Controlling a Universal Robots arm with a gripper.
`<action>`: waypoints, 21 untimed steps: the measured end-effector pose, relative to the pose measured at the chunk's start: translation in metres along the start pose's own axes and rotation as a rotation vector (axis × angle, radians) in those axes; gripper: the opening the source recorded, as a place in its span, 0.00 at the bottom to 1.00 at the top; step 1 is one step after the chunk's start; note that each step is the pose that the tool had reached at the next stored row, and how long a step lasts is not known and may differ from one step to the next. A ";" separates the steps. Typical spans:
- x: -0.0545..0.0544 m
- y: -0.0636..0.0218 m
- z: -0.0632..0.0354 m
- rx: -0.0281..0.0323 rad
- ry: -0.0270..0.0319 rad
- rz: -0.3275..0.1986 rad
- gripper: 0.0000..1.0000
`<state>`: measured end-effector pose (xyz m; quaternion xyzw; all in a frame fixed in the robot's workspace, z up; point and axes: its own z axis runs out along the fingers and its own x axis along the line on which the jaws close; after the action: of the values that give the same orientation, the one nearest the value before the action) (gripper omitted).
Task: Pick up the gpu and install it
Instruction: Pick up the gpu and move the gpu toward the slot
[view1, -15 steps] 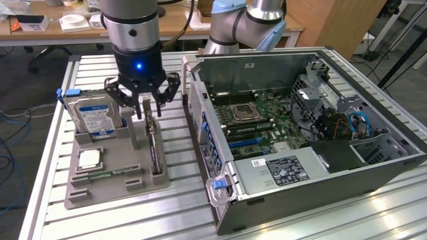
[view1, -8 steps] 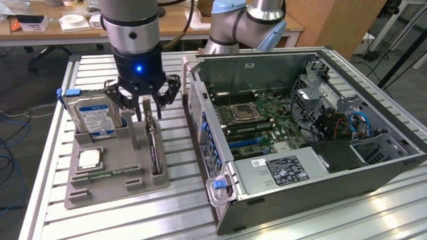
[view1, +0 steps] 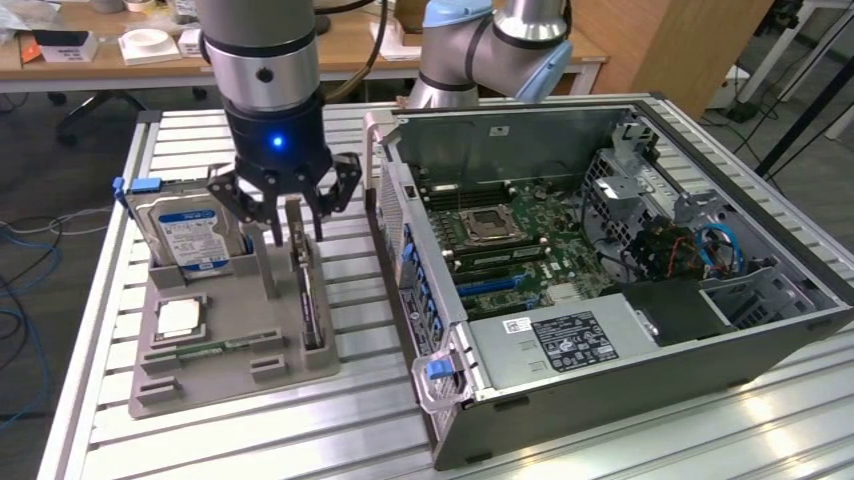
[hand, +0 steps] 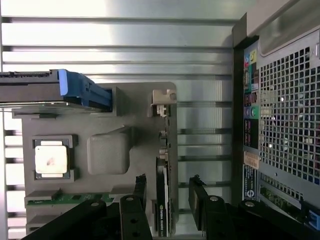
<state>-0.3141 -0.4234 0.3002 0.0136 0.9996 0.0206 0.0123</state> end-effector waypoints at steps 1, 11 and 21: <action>0.000 -0.0006 0.0001 -0.0001 -0.0001 0.000 0.47; 0.001 -0.0076 0.0007 -0.0001 -0.0003 0.000 0.47; 0.002 -0.0146 0.0015 -0.0001 -0.0009 0.000 0.47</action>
<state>-0.3163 -0.4379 0.2981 0.0136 0.9996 0.0206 0.0128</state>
